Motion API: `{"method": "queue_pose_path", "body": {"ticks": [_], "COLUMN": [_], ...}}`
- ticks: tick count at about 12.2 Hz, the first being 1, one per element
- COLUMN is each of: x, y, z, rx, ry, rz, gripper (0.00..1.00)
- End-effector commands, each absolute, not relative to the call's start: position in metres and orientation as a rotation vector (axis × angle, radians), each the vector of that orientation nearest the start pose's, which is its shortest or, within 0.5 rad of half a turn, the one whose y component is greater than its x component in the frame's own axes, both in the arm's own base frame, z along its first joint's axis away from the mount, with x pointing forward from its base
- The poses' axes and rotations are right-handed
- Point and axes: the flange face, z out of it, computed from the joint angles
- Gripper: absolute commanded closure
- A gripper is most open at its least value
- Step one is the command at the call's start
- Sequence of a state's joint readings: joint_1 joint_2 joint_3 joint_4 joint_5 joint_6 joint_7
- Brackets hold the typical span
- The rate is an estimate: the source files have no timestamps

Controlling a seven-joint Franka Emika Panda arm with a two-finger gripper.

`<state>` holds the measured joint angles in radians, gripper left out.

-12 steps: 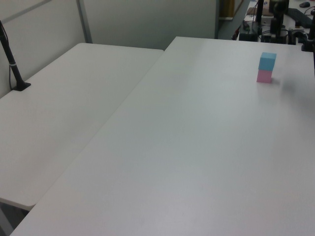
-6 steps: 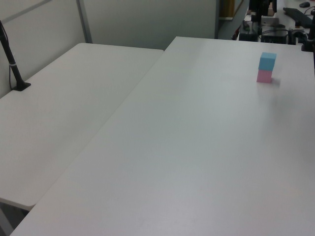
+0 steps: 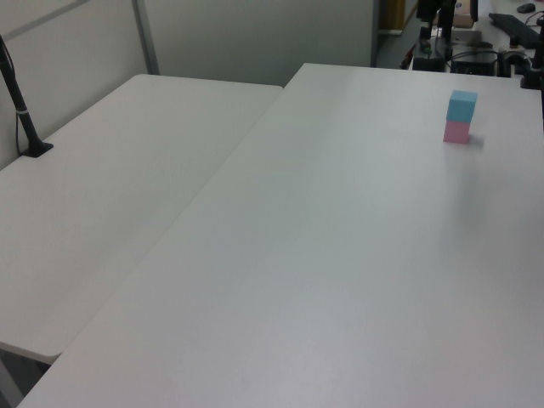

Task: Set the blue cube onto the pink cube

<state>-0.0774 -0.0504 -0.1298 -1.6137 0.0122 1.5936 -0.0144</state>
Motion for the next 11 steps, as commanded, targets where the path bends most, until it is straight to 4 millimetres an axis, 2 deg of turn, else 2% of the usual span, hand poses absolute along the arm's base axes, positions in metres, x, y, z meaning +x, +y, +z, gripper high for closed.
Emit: {"method": "queue_pose_path", "body": {"ticks": [1,2,3,4,7,11], "x": [0.545,0.549,0.554,0.558,0.555,0.551], "y": [-0.087,-0.084,-0.071,-0.070,-0.068,-0.067], "z": [0.625,0.621,0.616,0.619,0.625,0.622], "rx": [-3.191,-3.196,-3.201,-3.200,-3.203,-3.207], "ry": [0.218,0.211,0.232,0.293,0.270,0.142], "rz": [-0.042,-0.032,-0.023,-0.049,-0.051,0.009], "gripper": [0.00,0.00,0.00,0.00,0.00,0.00]}}
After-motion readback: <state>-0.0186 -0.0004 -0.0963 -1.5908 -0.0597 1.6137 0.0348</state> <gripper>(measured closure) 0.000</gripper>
